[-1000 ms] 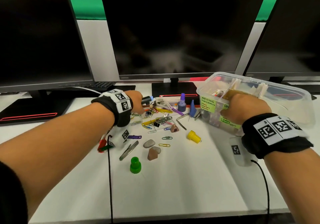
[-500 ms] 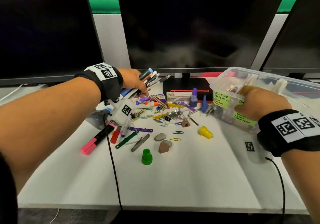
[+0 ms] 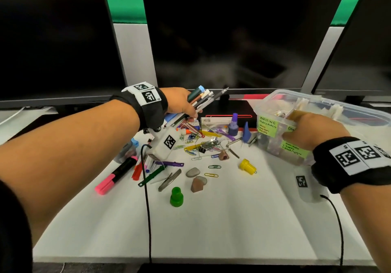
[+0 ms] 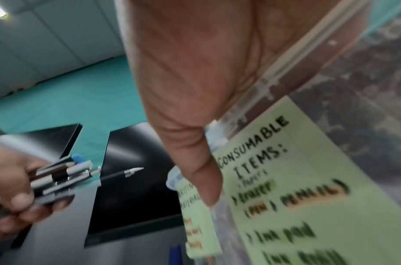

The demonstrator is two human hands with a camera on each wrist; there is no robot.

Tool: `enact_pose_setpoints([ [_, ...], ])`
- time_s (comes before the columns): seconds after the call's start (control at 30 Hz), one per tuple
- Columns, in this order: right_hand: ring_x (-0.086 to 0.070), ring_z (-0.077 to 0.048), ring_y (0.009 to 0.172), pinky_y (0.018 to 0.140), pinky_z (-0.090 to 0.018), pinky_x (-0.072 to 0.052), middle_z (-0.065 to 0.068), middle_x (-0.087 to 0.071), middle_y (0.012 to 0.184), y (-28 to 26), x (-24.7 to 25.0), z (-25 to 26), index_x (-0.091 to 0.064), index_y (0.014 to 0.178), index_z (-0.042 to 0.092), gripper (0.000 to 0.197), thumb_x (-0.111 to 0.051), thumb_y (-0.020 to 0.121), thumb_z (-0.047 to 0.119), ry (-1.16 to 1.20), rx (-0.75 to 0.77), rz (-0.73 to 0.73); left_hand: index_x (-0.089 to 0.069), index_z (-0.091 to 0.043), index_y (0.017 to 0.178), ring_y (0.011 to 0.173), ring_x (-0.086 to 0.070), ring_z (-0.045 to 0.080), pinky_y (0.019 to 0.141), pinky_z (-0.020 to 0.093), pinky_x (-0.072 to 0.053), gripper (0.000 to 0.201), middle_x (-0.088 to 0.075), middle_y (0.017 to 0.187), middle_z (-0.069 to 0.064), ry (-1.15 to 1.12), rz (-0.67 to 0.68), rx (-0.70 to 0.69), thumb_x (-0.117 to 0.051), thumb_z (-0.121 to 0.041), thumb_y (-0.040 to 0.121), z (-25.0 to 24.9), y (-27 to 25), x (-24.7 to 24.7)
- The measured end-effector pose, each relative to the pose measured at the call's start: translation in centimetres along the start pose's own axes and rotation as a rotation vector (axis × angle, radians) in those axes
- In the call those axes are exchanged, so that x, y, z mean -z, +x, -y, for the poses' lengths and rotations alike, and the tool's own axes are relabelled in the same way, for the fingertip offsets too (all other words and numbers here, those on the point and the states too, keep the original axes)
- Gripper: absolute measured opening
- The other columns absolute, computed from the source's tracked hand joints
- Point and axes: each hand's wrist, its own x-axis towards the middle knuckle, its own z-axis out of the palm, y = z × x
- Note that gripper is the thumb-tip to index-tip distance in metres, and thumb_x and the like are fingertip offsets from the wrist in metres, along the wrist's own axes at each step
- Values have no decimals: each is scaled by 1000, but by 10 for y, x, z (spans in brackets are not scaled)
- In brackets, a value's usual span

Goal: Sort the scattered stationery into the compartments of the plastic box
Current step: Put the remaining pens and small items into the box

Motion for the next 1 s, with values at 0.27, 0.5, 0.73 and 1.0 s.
enact_pose_setpoints([
  [0.27,-49,-26,126,100,-29,-41,-6,-41,147,-15,25,30,-27,149,18,61,-48,93,8,700,183,-181,-62,-8,115,95,-69,30,88,37,-56,32,-71,106,13,55,51,-186,-69,-17,85,-42,-3,-20],
  [0.5,-59,-21,110,102,-42,-47,-9,-59,122,1,11,48,-56,127,10,35,-43,96,0,1244,114,-214,-64,-11,102,76,-62,19,81,31,-53,31,-69,91,5,285,67,-235,-70,-34,81,-68,-11,-32],
  [0.73,-63,-24,78,85,-43,-57,-14,-64,84,-2,-3,28,-61,75,14,27,-51,92,-4,1376,7,-203,-58,-25,75,49,-58,-5,48,10,-42,14,-64,64,-11,245,118,-291,-70,-23,83,-90,-3,-44],
  [1.0,-63,-18,94,88,-31,-52,-2,-65,106,0,5,-5,-63,101,20,20,-57,88,6,981,106,-351,-62,-15,69,52,-63,12,64,28,-56,13,-66,62,-1,119,80,-312,-66,-14,81,-132,8,-55],
])
